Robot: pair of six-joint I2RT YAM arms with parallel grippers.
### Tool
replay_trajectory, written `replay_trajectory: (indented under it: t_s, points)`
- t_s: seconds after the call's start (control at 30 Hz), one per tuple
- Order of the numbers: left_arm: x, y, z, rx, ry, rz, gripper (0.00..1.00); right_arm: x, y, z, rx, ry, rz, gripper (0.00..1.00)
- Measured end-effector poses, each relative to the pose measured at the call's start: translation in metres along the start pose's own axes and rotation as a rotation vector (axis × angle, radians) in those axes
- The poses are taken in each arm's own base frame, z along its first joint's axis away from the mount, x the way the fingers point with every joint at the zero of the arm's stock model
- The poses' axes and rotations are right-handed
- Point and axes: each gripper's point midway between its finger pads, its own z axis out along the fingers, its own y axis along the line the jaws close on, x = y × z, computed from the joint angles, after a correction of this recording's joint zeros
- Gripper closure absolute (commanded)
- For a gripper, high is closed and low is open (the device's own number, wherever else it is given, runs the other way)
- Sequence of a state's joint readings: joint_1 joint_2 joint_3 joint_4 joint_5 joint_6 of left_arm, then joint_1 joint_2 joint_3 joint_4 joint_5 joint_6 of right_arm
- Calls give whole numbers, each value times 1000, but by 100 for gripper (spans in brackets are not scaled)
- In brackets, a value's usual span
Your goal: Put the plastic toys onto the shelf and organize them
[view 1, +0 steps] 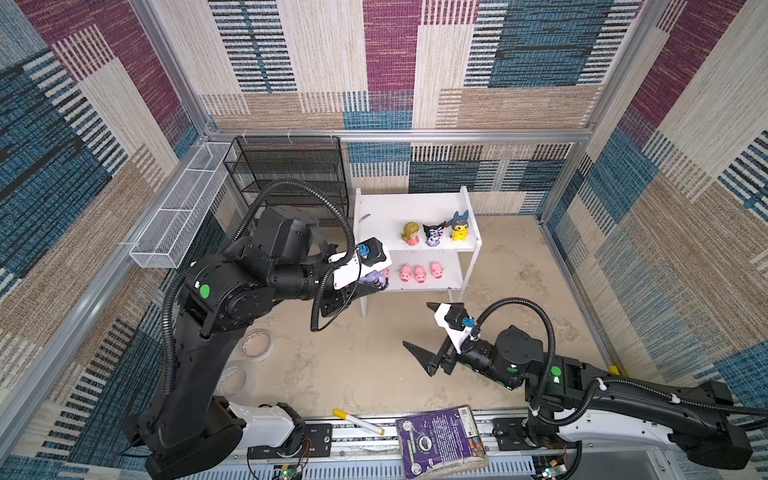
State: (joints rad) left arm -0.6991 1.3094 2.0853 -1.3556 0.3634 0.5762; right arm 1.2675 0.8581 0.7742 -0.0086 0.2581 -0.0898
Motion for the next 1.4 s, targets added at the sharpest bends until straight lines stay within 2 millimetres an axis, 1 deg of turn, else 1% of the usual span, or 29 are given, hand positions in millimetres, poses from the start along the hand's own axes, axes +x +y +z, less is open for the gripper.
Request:
replay_trajectory:
  t_s: [0.1,0.17,0.27,0.33,0.4,0.47,0.6,0.7,0.87,1.03,1.07,1.13,1.17,1.2,1.27,1.33,1.4]
  points:
    - [-1,-20,-5,72,-36,-25,100,-25,15,7,-91,-32,-48,0]
    - [1,-32,-3,129,-44,-52,100,-41,26,11,-162,-48,-73,0]
    - [6,-45,6,196,-28,-97,100,-51,38,15,-241,-42,-99,0]
    - [6,-55,11,249,-23,-111,100,-50,45,16,-285,-23,-110,3]
    - [5,-65,14,293,-23,-120,100,-47,51,17,-326,-3,-118,8]
    - [4,-73,15,331,-24,-121,100,-46,56,18,-360,13,-117,17]
    - [4,-82,18,370,-16,-123,100,-42,64,18,-408,34,-116,34]
    - [5,-86,20,383,-8,-124,100,-39,69,18,-437,46,-114,42]
    - [8,-90,21,391,1,-122,100,-42,73,19,-466,48,-109,57]
    - [9,-89,23,379,11,-117,100,-39,75,19,-480,66,-98,75]
    - [10,-88,23,373,14,-115,100,-37,75,19,-481,78,-86,78]
    - [10,-87,23,367,16,-113,100,-37,75,19,-481,83,-73,80]
    - [9,-87,23,367,16,-113,95,-37,76,19,-485,84,-68,80]
    - [9,-87,23,367,17,-112,85,-37,76,19,-484,82,-66,81]
    - [9,-86,23,365,18,-112,72,-37,76,20,-484,78,-60,82]
    - [10,-87,23,368,18,-113,63,-37,76,19,-488,69,-53,83]
    - [11,-88,25,373,12,-115,60,-36,76,18,-489,58,-46,83]
